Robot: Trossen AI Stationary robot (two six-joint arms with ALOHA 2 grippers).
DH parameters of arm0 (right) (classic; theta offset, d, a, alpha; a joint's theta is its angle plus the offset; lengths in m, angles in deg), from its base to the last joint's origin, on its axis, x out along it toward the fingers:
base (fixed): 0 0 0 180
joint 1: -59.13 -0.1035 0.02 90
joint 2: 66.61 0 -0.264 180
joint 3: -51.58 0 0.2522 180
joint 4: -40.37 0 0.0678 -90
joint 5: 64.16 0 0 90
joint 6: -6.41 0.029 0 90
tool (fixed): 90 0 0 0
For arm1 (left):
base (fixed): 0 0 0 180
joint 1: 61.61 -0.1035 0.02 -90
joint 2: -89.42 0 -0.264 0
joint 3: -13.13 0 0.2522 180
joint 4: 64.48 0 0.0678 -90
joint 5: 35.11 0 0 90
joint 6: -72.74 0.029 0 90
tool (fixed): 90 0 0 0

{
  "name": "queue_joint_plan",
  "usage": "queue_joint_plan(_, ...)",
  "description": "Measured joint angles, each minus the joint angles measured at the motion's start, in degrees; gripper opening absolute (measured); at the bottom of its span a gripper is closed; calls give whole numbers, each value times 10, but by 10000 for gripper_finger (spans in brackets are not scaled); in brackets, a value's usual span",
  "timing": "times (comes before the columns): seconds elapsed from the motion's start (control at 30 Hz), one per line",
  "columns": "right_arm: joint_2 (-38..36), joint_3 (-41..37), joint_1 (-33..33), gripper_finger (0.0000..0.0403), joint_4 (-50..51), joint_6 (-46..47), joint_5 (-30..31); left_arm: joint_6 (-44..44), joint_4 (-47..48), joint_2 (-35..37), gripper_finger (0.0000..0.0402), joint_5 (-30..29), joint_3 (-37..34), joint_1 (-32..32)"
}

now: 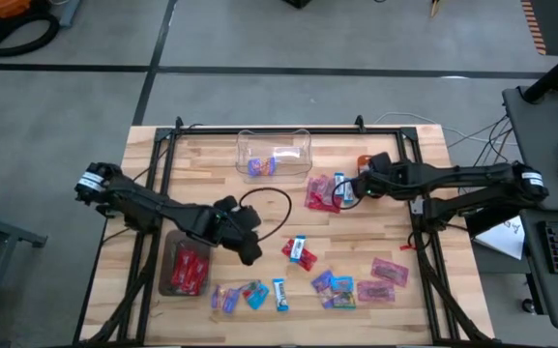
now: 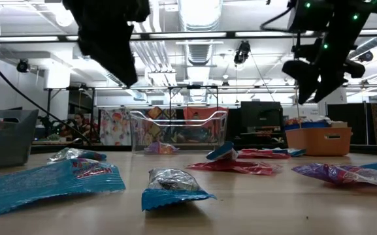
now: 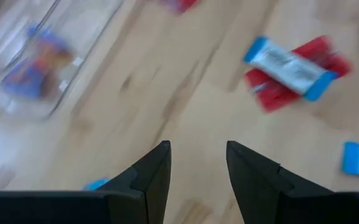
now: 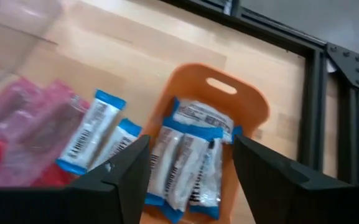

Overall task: Sort candy
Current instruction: Put the light blue gummy into the transparent bin

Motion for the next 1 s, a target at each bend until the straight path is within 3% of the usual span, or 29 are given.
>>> queue_joint_plan(0.17, -16, 6, -12, 214, -39, -16, -5, -51, 31, -4, 146, -3, -5, -26)
queue_joint_plan(0.37, -12, 6, -22, 215, -95, -59, -7, 25, 62, -34, 176, 46, -9, -65)
queue_joint_plan(0.53, -11, 6, -21, 215, -95, -60, -7, 22, 69, -68, 190, 88, -10, -108)
queue_joint_plan(1.0, -11, 6, -21, 215, -97, -60, -7, -33, 136, -145, 191, 85, -10, -119)
